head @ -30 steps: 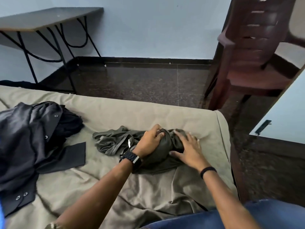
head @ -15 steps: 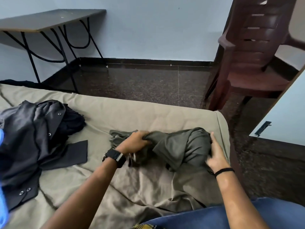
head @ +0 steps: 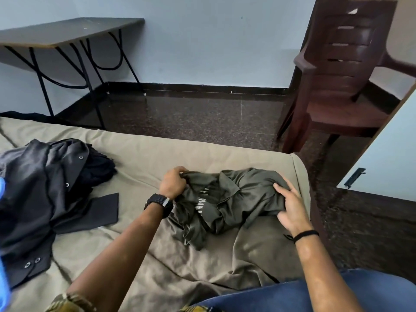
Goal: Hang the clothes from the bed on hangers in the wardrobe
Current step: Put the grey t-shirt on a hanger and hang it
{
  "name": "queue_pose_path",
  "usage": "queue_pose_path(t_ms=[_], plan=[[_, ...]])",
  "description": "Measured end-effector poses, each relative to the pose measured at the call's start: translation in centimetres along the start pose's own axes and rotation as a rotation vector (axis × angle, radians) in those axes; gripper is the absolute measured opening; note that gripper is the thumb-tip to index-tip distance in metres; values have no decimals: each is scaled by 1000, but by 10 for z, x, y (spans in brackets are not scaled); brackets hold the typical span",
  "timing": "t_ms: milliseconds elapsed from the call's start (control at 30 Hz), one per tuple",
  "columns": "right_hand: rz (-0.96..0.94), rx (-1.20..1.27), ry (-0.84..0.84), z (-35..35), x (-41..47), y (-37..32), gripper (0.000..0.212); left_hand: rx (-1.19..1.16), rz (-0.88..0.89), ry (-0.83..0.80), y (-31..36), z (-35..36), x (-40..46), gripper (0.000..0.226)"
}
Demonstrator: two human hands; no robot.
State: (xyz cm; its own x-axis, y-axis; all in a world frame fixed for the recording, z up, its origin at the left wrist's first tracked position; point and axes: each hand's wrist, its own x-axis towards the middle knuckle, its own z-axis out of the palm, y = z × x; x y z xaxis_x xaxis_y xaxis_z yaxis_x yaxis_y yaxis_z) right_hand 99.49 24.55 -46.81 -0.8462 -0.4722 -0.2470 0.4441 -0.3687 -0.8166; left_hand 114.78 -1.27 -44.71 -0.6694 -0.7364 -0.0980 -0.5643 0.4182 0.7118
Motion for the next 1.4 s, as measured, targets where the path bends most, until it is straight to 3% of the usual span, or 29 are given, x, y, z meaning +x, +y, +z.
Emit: queue_pose_path(t_ms=[100,200,267,333,433,500,533,633,700,800,867,933,1033,1100,1267,1333,1400], plan=[[-34,-97,54,4,1,2,34,213,107,114,-4,4,-3,42],[-185,-613,112,4,0,6,39,280,235,16,4,19,-9,42],[-302,-1005,118,3,-5,8,46,402,148,-60,2,27,-10,60],[-382,-1178,142,3,-10,12,52,466,27,-130,-6,27,-6,70],[-556,-1593,296,5,-16,14,56,422,6,-125,-13,21,0,38],[-683,-1718,343,12,-19,14,51,235,14,-148,-8,12,5,21],[-754,-1691,302,18,-23,16,46,23,-15,-201,-4,7,6,16],[-961,-1532,-77,41,-37,32,37,-783,-219,-428,16,-4,2,15],[-893,-1426,-360,56,-46,48,48,-1006,-308,-538,28,-6,-1,20],[-380,-1174,-520,66,-55,70,75,-1222,-338,-675,47,1,-8,23],[-107,-1007,-519,64,-54,77,54,-1291,-300,-716,57,11,-13,23],[59,-777,-470,61,-50,76,26,-1092,-206,-633,62,22,-16,24],[174,-460,-345,57,-38,64,26,-537,-11,-290,57,31,-14,28],[192,-368,-314,50,-33,60,23,-227,105,-180,46,29,-16,27],[209,-481,-355,48,-34,62,53,336,54,-448,6,21,-41,77],[193,-520,-372,49,-36,61,57,482,205,-348,-2,24,-50,53],[165,-561,-374,51,-39,60,59,409,293,-207,4,26,-55,26]])
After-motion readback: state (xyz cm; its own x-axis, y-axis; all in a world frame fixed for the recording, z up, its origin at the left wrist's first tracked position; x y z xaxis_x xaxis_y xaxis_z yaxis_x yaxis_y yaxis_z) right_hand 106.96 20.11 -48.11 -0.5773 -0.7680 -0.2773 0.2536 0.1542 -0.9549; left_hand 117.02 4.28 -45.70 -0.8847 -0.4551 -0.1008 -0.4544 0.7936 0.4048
